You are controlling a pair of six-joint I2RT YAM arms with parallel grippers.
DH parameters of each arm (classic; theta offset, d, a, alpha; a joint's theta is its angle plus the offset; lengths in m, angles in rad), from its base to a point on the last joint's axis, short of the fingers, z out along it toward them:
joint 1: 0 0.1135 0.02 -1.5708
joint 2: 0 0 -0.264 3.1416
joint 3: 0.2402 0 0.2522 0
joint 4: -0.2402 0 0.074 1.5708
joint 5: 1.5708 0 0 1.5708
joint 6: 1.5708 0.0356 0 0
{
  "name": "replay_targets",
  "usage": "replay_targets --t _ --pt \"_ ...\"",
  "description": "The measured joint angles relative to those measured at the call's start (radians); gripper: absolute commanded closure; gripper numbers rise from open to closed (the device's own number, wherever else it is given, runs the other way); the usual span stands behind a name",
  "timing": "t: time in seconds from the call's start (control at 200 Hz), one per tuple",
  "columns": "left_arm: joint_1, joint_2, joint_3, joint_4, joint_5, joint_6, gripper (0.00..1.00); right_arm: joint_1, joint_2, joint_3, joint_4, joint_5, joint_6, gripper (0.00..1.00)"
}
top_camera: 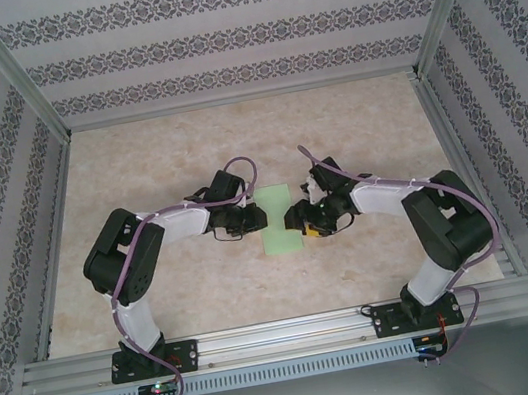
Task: Fold a paper plane with a square sheet of paper (fold left side to right side)
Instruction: Fold the triangle a second time at the center of the table.
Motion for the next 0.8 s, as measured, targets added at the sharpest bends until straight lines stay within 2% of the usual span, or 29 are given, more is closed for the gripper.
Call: replay_targets --t 0.41,0.625,0.799 --pt "0.0 -0.002 -0.005 0.007 0.0 0.0 0.76 0.006 0.027 0.0 0.04 -0.029 0.044 0.45" --pt "0.0 -0.05 -0.037 0.018 -0.002 0.008 0.58 0.006 0.027 0.0 0.085 -0.053 0.074 0.45" --pt "0.0 -0.217 -0.114 0.063 -0.035 0.03 0.51 0.003 0.04 0.007 0.12 -0.082 0.106 0.45"
